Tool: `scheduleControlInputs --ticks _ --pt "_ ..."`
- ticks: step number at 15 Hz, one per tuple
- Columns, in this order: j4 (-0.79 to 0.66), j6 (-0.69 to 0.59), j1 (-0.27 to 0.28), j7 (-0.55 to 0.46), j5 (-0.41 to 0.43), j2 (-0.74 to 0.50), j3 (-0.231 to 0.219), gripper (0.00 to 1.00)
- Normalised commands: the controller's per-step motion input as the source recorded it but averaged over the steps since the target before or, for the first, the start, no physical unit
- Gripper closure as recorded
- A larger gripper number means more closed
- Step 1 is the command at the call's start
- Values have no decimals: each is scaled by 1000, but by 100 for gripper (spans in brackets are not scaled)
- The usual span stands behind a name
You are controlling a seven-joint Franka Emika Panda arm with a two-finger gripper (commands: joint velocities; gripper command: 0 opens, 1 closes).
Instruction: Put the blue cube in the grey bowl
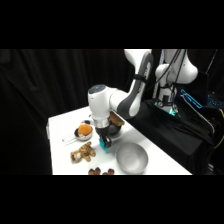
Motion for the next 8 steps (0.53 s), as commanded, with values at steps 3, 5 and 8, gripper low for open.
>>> scheduleControlInputs --ticks 3,5,8 --pt "-73 -384 91 160 -78 -416 -41 74" --pt "-83 -333 76 165 -86 -381 -4 74" --pt "-126 -252 63 120 -34 -349 62 74"
